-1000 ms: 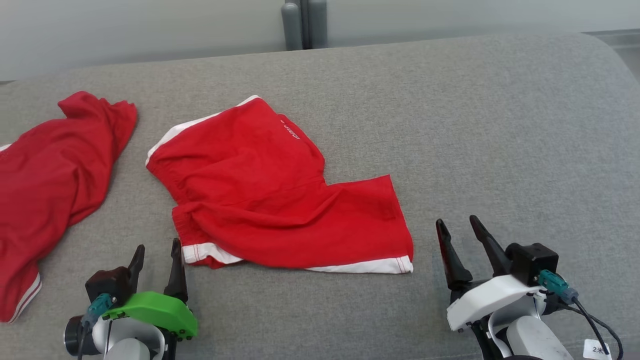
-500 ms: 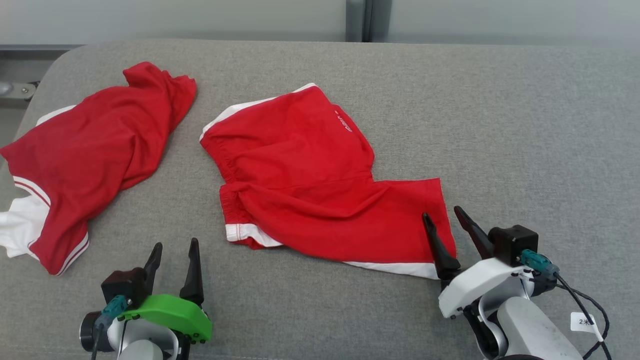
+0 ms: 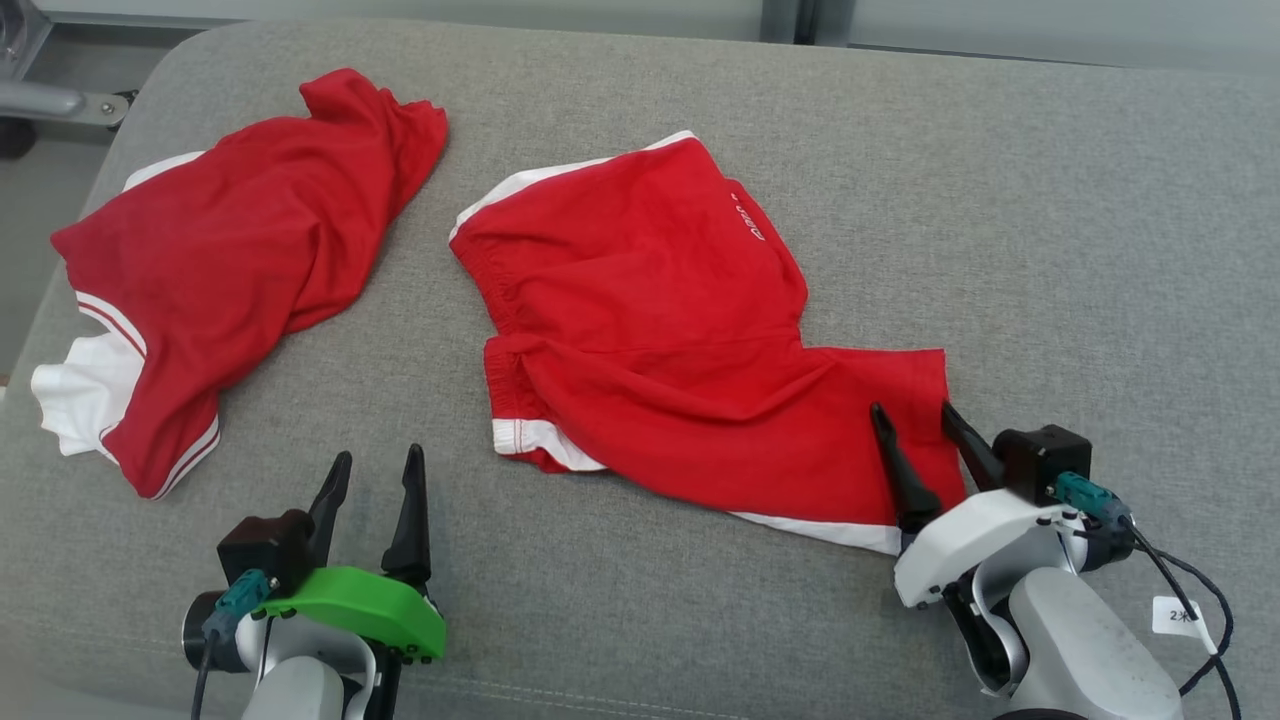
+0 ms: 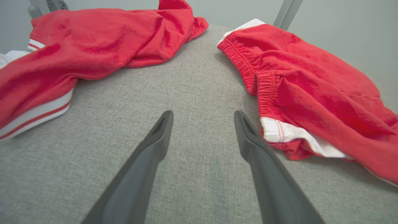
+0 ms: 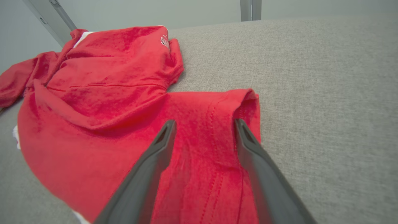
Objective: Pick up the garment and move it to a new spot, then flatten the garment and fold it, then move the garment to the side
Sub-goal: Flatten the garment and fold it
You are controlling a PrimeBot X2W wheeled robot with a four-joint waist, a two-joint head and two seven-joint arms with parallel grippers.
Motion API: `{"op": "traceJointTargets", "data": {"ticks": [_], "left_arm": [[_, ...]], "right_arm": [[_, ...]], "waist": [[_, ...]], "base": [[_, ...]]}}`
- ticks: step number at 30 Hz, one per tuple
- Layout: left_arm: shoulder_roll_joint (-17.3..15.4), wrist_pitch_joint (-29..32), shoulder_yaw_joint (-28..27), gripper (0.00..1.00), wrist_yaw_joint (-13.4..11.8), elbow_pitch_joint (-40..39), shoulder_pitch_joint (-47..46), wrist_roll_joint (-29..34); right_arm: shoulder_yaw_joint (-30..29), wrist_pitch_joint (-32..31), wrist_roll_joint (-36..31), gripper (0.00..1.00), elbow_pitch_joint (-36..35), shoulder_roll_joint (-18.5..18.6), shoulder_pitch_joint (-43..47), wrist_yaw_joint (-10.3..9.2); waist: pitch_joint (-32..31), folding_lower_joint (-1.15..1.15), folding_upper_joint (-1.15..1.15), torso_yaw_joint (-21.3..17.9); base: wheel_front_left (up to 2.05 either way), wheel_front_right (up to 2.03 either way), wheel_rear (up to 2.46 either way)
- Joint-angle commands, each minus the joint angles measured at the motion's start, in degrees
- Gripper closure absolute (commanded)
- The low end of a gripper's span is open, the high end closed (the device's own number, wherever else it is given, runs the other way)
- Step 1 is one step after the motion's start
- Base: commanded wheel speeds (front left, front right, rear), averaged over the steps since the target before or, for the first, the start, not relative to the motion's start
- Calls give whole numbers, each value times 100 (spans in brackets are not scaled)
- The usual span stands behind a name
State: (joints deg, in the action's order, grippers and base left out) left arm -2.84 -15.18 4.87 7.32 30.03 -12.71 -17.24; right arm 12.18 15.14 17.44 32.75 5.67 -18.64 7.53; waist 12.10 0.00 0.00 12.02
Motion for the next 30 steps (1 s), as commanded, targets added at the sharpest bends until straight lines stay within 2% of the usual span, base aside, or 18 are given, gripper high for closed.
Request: {"op": "traceJointTargets", "data": {"ticks": [1, 2, 3, 13, 21, 22, 23, 30], "left_arm": [[-11, 6, 23, 0, 24, -45, -85, -37], [-11, 6, 36, 0, 24, -132, -103, -95], [-10, 6, 68, 0, 25, -218, -100, -158], [-13, 6, 406, 0, 22, -486, -28, -261], [-12, 6, 692, 0, 22, -449, -96, -335], [-12, 6, 700, 0, 23, -439, -101, -334], [-12, 6, 695, 0, 22, -421, -101, -326], [-13, 6, 363, 0, 17, -331, 87, -97]], "right_arm": [[-19, 1, 7, 65, 24, 57, -94, -8], [-40, 1, 22, 92, 23, 79, -122, -8], [-58, 1, 45, 100, 10, 87, -145, -8], [-170, 1, 29, 100, 65, 551, -665, -8], [-495, 1, -33, 100, 537, 681, -988, -8], [-543, 1, -19, 69, 604, 680, -1011, -9], [-571, 1, -21, 0, 651, 672, -1019, -8], [-961, 1, -251, 0, 495, 588, -542, -8]], "waist": [[73, 0, 0, 74], [100, 0, 0, 89], [120, 0, 0, 98], [380, 0, 0, 208], [451, 0, 0, 357], [437, 0, 0, 365], [408, 0, 0, 365], [-13, 0, 0, 106]], "base": [[0, 0, 0], [0, 0, 0], [0, 0, 0], [0, 0, 0], [0, 0, 0], [0, 0, 0], [0, 0, 0], [0, 0, 0]]}}
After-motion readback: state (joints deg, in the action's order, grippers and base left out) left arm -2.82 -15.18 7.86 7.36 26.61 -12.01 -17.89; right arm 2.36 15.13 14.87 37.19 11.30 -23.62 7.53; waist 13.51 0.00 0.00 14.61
